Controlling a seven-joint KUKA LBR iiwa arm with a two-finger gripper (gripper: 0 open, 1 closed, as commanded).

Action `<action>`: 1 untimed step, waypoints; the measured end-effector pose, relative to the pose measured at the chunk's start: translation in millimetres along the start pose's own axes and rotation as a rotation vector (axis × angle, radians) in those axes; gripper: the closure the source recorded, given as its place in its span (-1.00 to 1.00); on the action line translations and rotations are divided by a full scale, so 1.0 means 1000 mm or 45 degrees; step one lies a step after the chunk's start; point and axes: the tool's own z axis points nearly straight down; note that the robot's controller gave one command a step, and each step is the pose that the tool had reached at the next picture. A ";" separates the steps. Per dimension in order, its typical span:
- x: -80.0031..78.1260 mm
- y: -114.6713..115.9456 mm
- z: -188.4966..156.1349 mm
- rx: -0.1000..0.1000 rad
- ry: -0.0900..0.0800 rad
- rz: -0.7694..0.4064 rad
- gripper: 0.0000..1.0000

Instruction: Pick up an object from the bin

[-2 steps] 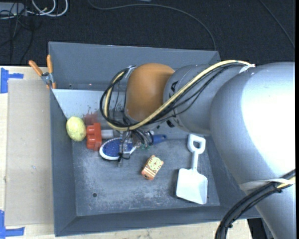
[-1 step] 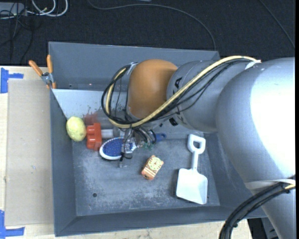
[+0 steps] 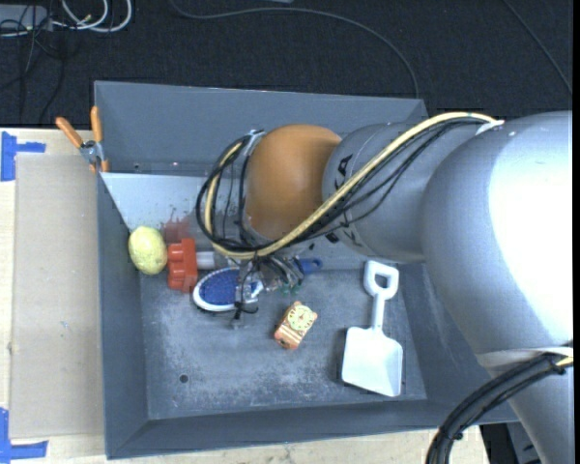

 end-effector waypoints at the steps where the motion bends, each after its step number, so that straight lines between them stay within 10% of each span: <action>1: -0.010 -0.002 -0.009 -0.007 0.013 0.137 1.00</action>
Offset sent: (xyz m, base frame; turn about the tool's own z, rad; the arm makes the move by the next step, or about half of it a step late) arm 0.0000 0.0000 0.0000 0.0000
